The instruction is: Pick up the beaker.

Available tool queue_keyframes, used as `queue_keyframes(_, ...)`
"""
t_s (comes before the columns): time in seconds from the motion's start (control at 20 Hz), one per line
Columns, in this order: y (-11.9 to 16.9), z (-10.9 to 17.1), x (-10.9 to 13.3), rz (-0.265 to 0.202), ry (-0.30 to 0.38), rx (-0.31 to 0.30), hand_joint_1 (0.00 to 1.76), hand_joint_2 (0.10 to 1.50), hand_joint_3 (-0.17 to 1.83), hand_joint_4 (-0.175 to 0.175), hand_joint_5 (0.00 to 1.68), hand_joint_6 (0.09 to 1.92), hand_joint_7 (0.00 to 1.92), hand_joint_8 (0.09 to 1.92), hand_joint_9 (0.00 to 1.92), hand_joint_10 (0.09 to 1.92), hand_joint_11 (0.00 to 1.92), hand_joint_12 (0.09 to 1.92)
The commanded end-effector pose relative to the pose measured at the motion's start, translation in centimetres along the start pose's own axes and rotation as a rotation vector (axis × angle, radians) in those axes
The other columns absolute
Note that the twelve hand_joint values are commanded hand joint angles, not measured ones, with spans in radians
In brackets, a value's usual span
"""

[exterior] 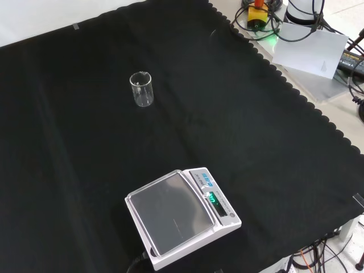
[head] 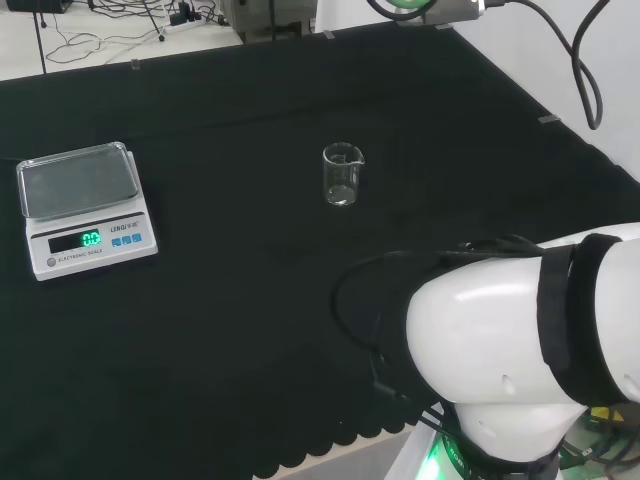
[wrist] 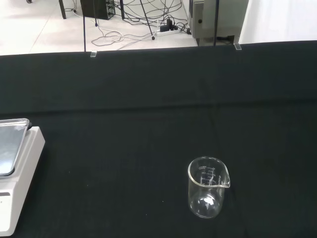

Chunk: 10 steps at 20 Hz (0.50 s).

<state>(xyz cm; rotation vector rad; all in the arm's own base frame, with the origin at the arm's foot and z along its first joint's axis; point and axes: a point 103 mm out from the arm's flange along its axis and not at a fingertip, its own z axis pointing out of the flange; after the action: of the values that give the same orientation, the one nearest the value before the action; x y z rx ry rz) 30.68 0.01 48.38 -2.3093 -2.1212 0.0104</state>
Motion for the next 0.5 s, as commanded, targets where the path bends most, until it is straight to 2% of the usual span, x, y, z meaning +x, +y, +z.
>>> queue_keyframes(0.05,0.28,0.23,0.14,-0.004,-0.009,-0.005,0.63,0.68,0.33,0.026,0.18,0.09,0.11,0.55,0.16,0.87,0.0,1.35)
queue_keyframes(0.2,0.65,0.5,0.37,-0.007,-0.007,0.001,0.6,0.71,0.31,0.026,0.22,0.09,0.11,0.65,0.17,0.86,0.0,1.32)
queue_keyframes(0.5,1.24,0.79,0.45,-0.008,-0.015,-0.002,0.6,0.71,0.3,0.026,0.23,0.09,0.1,0.67,0.17,0.85,0.0,1.32)
